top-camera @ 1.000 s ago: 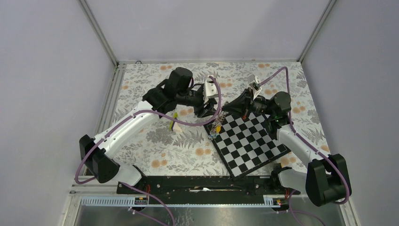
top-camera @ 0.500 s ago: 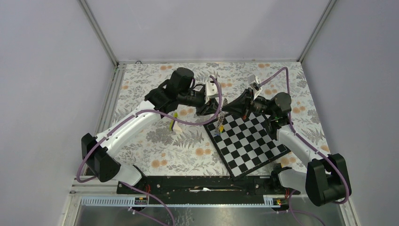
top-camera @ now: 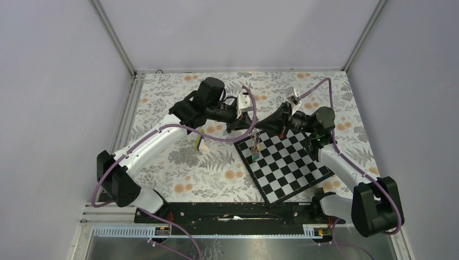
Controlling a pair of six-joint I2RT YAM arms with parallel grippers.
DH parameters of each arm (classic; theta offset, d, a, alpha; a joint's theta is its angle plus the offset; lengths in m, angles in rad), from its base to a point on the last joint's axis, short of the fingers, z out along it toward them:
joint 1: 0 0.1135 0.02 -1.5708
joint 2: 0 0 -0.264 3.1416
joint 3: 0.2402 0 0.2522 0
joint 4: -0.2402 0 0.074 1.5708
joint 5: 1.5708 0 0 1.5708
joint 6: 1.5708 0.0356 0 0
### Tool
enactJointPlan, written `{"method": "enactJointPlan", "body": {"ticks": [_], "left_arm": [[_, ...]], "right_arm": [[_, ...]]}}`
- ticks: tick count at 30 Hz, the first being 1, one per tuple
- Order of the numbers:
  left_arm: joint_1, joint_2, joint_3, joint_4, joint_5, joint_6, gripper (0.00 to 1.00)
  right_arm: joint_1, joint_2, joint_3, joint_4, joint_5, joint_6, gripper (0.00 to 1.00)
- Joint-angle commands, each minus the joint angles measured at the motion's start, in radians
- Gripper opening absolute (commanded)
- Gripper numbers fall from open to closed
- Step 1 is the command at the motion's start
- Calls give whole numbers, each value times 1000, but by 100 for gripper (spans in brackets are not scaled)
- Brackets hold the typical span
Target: Put the keys on the keyring
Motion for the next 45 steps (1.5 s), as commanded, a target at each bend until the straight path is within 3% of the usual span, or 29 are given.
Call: {"method": "enactJointPlan", "body": {"ticks": [1, 3, 6, 9, 12, 19, 33, 40, 45], "left_arm": [[2, 11, 61, -35, 11, 30, 0], [1, 16, 96, -103, -18, 72, 0], [-11, 48, 178, -256, -90, 139, 0], [-62, 80, 260, -405, -238, 202, 0], [-114, 96, 299, -480, -372, 228, 0], [-163, 124, 354, -500, -449, 200, 0], [-178, 159, 378, -481, -405, 164, 0], [-179, 157, 376, -474, -399, 161, 0], [-179, 156, 373, -475, -400, 162, 0]], "right_arm": [[-13, -21, 4, 46, 11, -28, 0], [-16, -31, 0, 23, 13, -65, 4], [-17, -52, 19, -106, 17, -179, 23], [-17, -68, 65, -299, 24, -328, 35], [-17, -71, 76, -346, 17, -376, 46], [-2, -58, 56, -300, -15, -351, 55], [66, -21, 37, -335, -24, -406, 51], [78, -8, 38, -356, -18, -424, 39], [82, -5, 42, -360, -19, -424, 20]]}}
